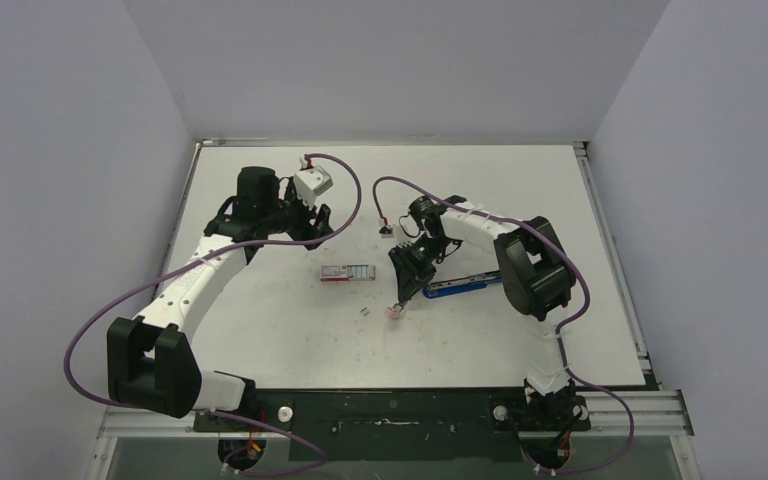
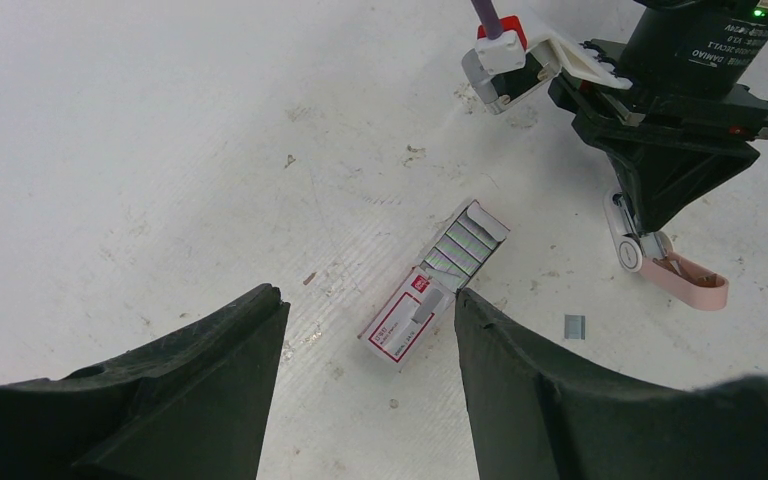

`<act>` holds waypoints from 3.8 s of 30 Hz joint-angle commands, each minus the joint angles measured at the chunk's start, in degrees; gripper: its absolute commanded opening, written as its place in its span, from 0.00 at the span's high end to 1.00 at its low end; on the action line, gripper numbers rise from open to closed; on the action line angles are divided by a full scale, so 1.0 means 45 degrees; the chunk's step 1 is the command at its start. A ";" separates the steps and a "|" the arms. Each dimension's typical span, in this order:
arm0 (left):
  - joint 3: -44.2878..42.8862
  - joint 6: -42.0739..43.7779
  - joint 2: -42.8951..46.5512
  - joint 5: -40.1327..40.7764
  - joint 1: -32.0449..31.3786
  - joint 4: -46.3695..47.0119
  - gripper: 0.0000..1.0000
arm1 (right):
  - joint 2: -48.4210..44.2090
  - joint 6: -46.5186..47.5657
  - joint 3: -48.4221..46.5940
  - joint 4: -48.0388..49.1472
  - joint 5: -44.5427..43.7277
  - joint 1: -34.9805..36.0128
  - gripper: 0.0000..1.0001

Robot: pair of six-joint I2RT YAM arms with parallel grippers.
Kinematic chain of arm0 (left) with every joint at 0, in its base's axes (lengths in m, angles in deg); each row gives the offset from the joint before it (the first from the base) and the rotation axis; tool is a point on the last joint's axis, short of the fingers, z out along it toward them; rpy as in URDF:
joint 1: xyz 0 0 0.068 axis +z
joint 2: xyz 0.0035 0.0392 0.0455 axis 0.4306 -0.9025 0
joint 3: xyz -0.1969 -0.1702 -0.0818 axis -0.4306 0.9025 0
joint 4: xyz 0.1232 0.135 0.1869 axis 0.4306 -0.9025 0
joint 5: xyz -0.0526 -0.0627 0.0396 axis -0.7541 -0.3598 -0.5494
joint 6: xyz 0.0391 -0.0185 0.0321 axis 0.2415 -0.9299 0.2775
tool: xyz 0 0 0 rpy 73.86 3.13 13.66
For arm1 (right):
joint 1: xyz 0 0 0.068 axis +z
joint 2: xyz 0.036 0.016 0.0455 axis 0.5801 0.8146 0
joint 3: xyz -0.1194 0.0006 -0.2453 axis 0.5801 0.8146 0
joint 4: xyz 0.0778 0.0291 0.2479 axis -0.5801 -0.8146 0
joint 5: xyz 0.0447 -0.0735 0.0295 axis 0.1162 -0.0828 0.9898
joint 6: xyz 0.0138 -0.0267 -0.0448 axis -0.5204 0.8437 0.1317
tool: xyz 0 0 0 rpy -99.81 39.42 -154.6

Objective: Load the staples into the stapler
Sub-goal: Install the staple into the stapler.

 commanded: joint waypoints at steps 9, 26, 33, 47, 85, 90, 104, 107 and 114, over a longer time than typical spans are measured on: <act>-0.0099 -0.0166 0.0411 -0.0405 0.0088 0.0558 0.39 | -0.0904 0.0426 -0.0540 0.0005 -0.1082 0.0118 0.81; -0.0139 -0.0192 0.0416 -0.0427 0.0107 0.0521 0.40 | -0.1029 0.0544 -0.0753 -0.0070 -0.1292 0.0174 0.81; -0.0139 -0.0207 0.0413 -0.0431 0.0116 0.0517 0.39 | -0.1096 0.0607 -0.0786 -0.0082 -0.1365 0.0188 0.80; -0.0103 -0.0216 0.0413 -0.0486 0.0109 0.0572 0.40 | -0.1403 0.0781 -0.0774 -0.0073 -0.1680 0.0286 0.80; -0.0104 -0.0211 0.0414 -0.0515 0.0129 0.0565 0.40 | -0.2265 0.1176 -0.0084 0.0579 -0.3412 0.1296 0.79; -0.0085 -0.0244 0.0414 -0.0544 0.0129 0.0567 0.40 | -0.2384 0.1267 0.0019 0.0704 -0.3771 0.1403 0.79; -0.0158 -0.0326 0.0413 -0.0544 0.0162 0.0583 0.39 | -0.2532 0.1415 0.0372 0.0871 -0.4165 0.1646 0.79; -0.0173 -0.0348 0.0430 -0.0544 0.0187 0.0595 0.39 | -0.2545 0.1415 0.0435 0.0956 -0.4234 0.1662 0.79; -0.0136 -0.0366 0.0477 -0.0544 0.0214 0.0582 0.39 | -0.2484 0.1457 0.0371 0.1013 -0.4461 0.1660 0.79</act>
